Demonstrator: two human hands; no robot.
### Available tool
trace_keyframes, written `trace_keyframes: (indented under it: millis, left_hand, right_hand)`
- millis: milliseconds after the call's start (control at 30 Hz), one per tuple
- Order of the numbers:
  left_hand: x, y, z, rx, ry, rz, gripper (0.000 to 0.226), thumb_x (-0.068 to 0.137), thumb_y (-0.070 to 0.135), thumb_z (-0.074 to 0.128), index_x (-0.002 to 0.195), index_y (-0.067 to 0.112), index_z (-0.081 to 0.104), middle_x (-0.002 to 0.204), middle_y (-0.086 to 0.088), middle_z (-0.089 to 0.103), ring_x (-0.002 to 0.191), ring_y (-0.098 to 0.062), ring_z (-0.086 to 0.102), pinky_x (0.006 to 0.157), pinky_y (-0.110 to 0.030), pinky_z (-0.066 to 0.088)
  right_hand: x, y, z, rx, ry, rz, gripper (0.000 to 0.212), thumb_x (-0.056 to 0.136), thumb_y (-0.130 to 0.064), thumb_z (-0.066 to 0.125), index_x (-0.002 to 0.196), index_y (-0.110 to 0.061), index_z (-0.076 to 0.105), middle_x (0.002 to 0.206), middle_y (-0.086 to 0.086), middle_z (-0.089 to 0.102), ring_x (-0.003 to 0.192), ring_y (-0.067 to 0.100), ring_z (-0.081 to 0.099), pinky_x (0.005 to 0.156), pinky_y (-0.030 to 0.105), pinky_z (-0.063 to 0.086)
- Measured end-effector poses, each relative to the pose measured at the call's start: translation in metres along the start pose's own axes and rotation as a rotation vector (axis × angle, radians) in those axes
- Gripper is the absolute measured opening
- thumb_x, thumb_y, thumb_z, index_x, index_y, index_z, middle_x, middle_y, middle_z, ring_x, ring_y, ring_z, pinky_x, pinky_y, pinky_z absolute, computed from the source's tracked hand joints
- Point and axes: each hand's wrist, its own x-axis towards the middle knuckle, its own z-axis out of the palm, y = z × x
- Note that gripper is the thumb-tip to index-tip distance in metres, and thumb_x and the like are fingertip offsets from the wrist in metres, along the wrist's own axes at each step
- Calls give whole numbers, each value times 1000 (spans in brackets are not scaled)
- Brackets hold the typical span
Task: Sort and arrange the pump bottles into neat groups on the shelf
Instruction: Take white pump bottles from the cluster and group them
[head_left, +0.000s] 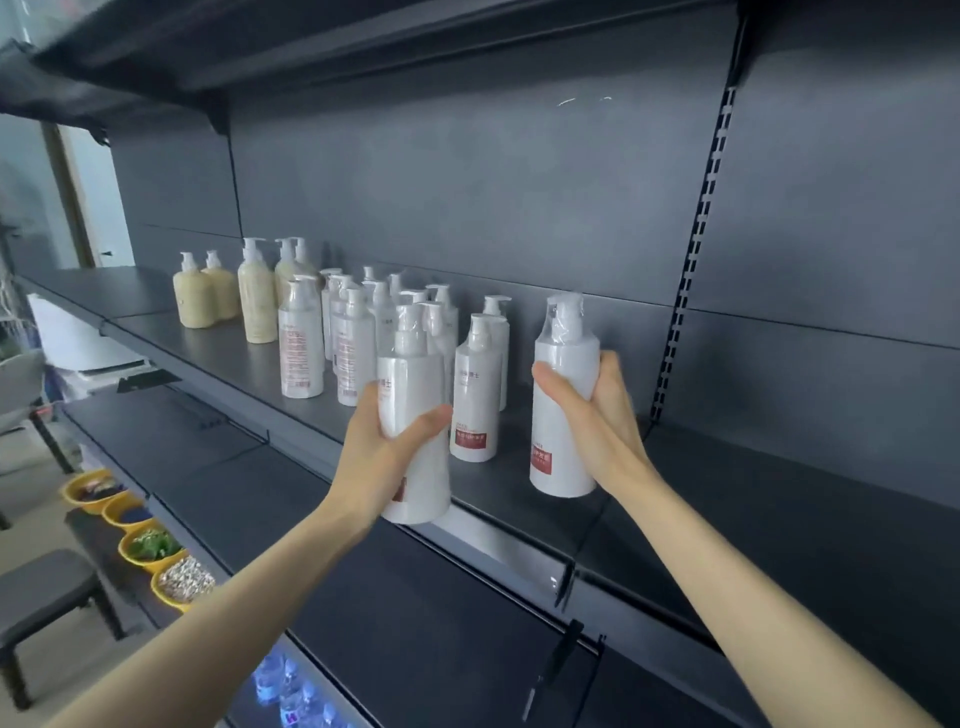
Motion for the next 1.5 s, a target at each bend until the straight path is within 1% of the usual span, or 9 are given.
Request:
trace_keyframes:
  millis: [200, 333, 567, 667, 800, 933, 1067, 1267, 1500]
  left_hand:
    - [57, -33, -17, 7, -143, 15, 40, 81, 27, 71, 112, 23, 46, 99, 5, 63, 86, -7, 63, 60, -22, 46]
    - [89, -49, -34, 40, -253, 47, 43, 79, 25, 73, 109, 30, 43, 95, 15, 60, 79, 7, 60, 60, -18, 46]
    - [125, -72, -47, 1, -354, 66, 39, 77, 24, 74, 102, 32, 45, 93, 13, 60, 75, 7, 59, 55, -19, 46]
    - [135, -80, -44, -36, -379, 59, 39, 77, 22, 75, 97, 37, 45, 93, 14, 62, 74, 9, 60, 62, -24, 51]
    - [144, -89, -38, -86, -391, 47, 39, 76, 21, 76, 101, 31, 48, 95, 13, 64, 79, 6, 62, 69, -22, 51]
    - [152, -95, -34, -90, -430, 44, 48, 75, 24, 77, 112, 25, 47, 105, 5, 62, 95, -7, 62, 75, -31, 53]
    - [157, -97, -27, -96, -470, 48, 53, 76, 26, 76, 118, 24, 43, 104, 12, 62, 93, 1, 60, 74, -18, 48]
    - [159, -101, -26, -93, -469, 45, 48, 79, 24, 72, 117, 22, 41, 102, 16, 59, 91, 6, 57, 73, -15, 45]
    - [158, -104, -26, -76, -451, 52, 51, 77, 27, 74, 116, 21, 41, 105, 9, 57, 96, -6, 58, 76, -29, 50]
  right_hand:
    - [16, 25, 34, -98, 137, 73, 43, 82, -42, 67, 109, -21, 41, 97, -12, 57, 86, 2, 58, 64, 22, 42]
    - [21, 35, 57, -134, 282, 117, 48, 82, -39, 69, 113, -18, 39, 96, -13, 56, 85, 1, 57, 63, 20, 41]
    - [12, 44, 84, -168, 493, 128, 50, 82, -35, 69, 116, -21, 35, 97, -18, 53, 86, -3, 56, 65, 16, 41]
    - [13, 48, 89, -183, 550, 118, 51, 82, -33, 71, 116, -20, 36, 102, -14, 54, 88, -2, 56, 66, 16, 43]
    - [15, 53, 93, -202, 580, 105, 51, 82, -31, 71, 119, -22, 37, 108, -8, 56, 92, 1, 57, 67, 16, 44]
    - [16, 59, 95, -184, 591, 101, 50, 82, -30, 71, 119, -31, 37, 107, -15, 56, 95, -1, 58, 70, 16, 45]
    - [20, 63, 95, -168, 592, 92, 48, 85, -28, 67, 121, -34, 35, 106, -23, 54, 95, -4, 57, 71, 13, 45]
    - [22, 68, 94, -188, 594, 85, 44, 88, -29, 63, 122, -32, 35, 104, -22, 53, 92, -4, 57, 64, 9, 48]
    - [21, 68, 95, -213, 602, 101, 49, 88, -31, 63, 128, -26, 35, 106, -14, 55, 94, -2, 57, 69, 13, 45]
